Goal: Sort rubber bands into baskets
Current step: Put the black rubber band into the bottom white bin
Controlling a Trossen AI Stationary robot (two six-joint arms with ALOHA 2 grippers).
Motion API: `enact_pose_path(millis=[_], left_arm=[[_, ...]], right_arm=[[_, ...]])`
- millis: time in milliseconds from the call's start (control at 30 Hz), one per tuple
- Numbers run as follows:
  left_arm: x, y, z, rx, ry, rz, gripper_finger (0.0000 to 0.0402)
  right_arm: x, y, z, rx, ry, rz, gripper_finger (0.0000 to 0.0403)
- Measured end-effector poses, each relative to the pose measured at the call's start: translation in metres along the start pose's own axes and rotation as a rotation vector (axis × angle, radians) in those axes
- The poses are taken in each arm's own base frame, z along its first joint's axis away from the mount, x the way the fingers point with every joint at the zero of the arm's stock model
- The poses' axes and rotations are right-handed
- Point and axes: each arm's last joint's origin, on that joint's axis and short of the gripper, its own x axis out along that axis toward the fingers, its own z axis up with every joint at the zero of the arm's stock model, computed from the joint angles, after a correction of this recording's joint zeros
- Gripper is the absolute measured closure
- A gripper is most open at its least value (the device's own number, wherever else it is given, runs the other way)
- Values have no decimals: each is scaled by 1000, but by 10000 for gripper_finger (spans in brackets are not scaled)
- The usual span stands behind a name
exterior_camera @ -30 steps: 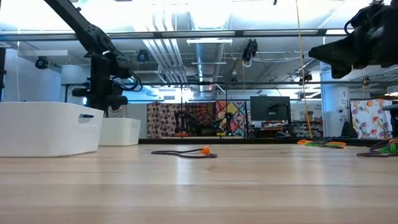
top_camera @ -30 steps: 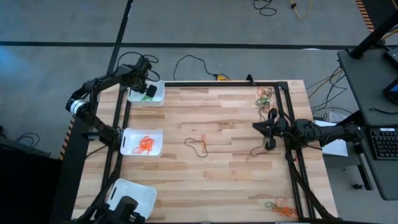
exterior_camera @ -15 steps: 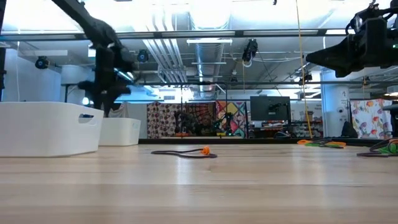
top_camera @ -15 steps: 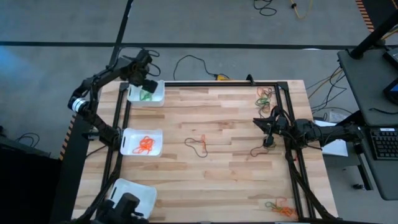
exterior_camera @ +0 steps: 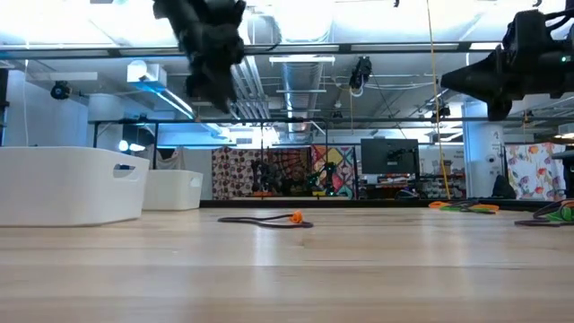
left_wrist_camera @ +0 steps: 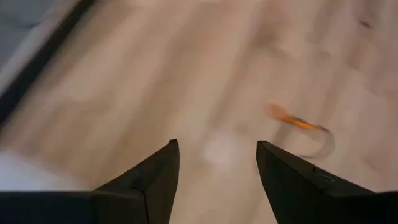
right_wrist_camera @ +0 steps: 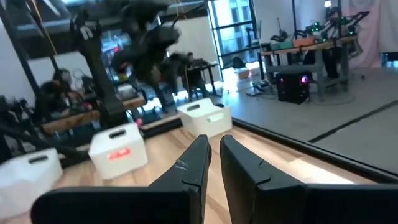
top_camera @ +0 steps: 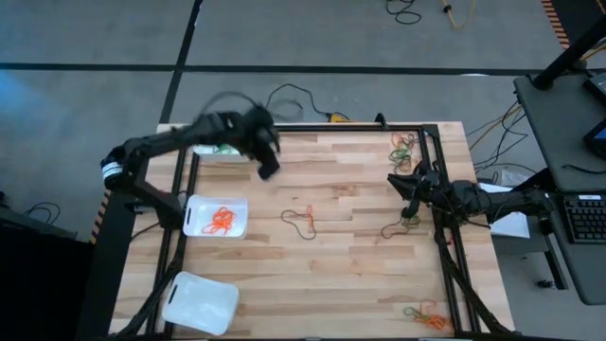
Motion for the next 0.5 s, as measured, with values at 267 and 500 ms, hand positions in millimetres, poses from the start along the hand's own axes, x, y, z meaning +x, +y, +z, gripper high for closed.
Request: enact_pose_path(millis=[267,500], left_arm=[[71,-79,-13,105,-10,-144,232],[143,-86,-37,134,165,-112,252]], right_arm=[[0,2,11,28,26,0,369],[12,17,61,-143,197,-22,369]])
